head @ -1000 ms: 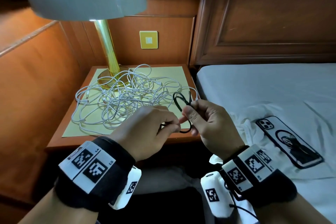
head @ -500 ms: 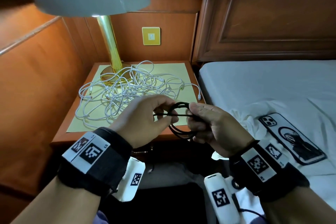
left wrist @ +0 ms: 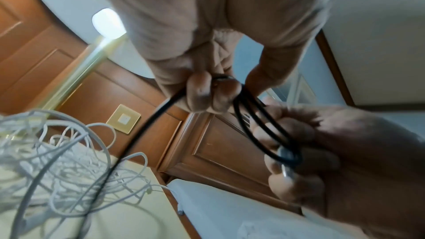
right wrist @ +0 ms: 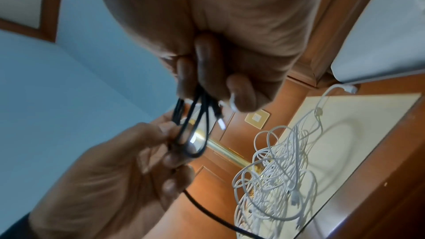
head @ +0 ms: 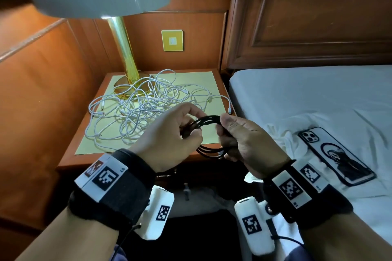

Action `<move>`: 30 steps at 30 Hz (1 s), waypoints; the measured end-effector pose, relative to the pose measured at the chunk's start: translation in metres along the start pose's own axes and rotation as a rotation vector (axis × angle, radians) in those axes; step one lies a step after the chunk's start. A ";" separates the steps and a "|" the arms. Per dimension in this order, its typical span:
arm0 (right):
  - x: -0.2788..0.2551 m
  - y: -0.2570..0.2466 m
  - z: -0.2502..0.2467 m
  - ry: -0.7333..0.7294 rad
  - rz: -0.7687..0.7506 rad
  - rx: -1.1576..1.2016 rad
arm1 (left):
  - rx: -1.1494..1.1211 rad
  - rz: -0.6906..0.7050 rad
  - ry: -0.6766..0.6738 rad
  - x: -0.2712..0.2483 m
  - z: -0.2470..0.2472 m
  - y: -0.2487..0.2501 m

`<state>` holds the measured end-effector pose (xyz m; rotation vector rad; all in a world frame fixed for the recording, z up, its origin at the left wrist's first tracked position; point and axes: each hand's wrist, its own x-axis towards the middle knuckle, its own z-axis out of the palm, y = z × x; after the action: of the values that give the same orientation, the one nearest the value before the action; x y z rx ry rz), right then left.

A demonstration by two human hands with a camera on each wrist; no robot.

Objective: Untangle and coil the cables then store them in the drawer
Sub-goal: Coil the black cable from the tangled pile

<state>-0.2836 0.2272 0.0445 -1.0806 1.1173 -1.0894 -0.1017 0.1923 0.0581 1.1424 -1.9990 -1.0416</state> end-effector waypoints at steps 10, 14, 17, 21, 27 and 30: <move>0.004 0.000 0.004 0.117 0.066 0.195 | 0.262 0.086 -0.009 0.003 0.005 -0.002; 0.004 0.002 0.003 0.079 0.064 0.095 | 0.325 0.111 -0.008 0.004 0.008 -0.004; 0.004 0.003 0.005 0.102 0.017 0.042 | 0.292 0.082 0.009 0.003 0.008 -0.003; 0.003 -0.001 0.001 0.086 0.098 0.149 | 0.125 0.023 0.016 0.005 0.004 -0.004; 0.002 -0.003 -0.003 0.012 0.098 0.215 | -0.175 0.012 0.130 0.007 0.001 -0.008; 0.002 -0.002 -0.002 -0.009 0.054 0.179 | -0.220 -0.008 0.193 0.009 0.000 -0.011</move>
<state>-0.2858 0.2250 0.0461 -0.9085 1.0161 -1.1182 -0.1011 0.1804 0.0500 1.0886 -1.6871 -1.0819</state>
